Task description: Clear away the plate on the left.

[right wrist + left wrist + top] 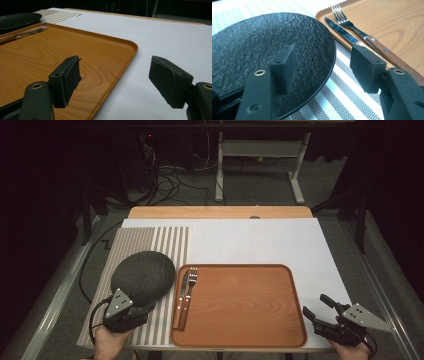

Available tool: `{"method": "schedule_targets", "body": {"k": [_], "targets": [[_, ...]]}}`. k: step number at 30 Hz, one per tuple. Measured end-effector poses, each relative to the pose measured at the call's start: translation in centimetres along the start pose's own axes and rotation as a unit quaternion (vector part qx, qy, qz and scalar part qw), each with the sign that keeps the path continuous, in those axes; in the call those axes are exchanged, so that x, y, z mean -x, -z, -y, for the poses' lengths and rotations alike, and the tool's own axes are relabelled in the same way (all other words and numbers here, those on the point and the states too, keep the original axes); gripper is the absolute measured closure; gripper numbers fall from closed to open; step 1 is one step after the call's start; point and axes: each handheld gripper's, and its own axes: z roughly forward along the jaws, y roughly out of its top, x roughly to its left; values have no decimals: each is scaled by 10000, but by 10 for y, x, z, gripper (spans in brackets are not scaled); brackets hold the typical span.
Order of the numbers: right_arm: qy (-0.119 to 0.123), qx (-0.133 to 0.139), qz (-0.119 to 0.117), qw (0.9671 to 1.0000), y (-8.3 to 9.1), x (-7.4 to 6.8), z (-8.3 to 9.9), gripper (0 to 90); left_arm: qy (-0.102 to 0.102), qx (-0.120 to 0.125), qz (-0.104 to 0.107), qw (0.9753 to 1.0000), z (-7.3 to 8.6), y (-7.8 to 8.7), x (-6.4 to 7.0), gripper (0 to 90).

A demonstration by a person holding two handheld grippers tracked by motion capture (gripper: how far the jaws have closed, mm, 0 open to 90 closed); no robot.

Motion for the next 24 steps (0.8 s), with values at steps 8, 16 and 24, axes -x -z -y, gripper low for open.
{"method": "schedule_targets", "body": {"k": [8,16,24], "targets": [[-5,-7,5,10000,0,0,0,256,-237,-112,-157,9995,-3,-7,3,358],[-11,-3,6,10000,0,0,0,256,-715,-196,-384,9965,-5,-10,11,362],[-16,-3,8,10000,0,0,0,256,-1176,-447,-728,9894,-9,-13,17,362]]}}
